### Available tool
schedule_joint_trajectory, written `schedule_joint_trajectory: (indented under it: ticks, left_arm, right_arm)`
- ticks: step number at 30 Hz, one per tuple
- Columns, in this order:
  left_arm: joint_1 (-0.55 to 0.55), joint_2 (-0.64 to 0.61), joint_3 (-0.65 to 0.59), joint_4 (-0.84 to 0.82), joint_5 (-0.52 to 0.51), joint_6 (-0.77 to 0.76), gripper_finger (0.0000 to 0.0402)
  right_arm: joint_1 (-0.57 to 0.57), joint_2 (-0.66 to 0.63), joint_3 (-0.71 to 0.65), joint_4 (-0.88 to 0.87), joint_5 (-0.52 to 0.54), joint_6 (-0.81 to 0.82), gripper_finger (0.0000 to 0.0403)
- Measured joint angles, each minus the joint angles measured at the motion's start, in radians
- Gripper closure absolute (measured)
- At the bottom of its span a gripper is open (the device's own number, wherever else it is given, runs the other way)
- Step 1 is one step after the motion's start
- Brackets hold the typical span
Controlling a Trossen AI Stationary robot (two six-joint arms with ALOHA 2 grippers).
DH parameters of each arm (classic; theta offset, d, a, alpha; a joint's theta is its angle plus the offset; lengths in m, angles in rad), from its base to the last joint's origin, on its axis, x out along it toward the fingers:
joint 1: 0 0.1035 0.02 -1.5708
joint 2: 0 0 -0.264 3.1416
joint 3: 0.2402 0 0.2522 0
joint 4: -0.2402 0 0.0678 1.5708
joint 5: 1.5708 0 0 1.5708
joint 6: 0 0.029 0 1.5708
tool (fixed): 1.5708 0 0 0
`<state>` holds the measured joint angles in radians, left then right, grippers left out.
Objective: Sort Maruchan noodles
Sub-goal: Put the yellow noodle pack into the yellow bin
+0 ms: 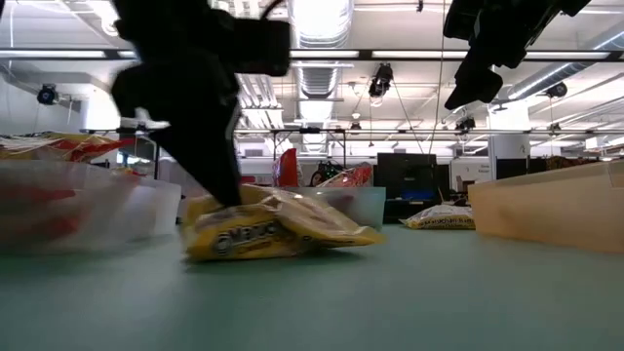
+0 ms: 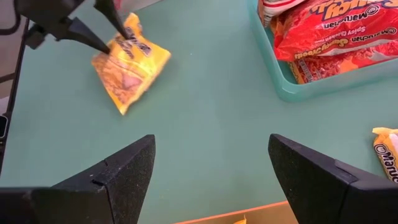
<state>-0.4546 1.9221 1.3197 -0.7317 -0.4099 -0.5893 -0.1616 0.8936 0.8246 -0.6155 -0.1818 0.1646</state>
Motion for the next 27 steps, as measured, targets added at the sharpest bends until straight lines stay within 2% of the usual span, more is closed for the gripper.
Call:
schedule_joint_trajectory:
  ticks: [6, 14, 21, 24, 27]
  left_arm:
    - [0.098, 0.000, -0.006, 0.070, 0.000, 0.179, 0.0221]
    - [0.160, -0.014, -0.008, 0.085, -0.052, 0.291, 0.0221]
    - [0.160, -0.135, -0.046, 0.037, -0.043, 0.234, 0.0221]
    - [0.155, -0.219, -0.137, 0.083, -0.012, 0.156, 0.0221]
    - [0.155, -0.309, -0.261, 0.202, 0.037, 0.061, 0.0221]
  right_arm:
    - [0.000, 0.000, 0.000, 0.000, 0.000, 0.000, 0.0101]
    - [0.000, 0.000, 0.000, 0.000, 0.000, 0.000, 0.0101]
    - [0.000, 0.000, 0.000, 0.000, 0.000, 0.000, 0.0101]
    - [0.000, 0.000, 0.000, 0.000, 0.000, 0.000, 0.0101]
    - [0.000, 0.000, 0.000, 0.001, 0.000, 0.000, 0.0101]
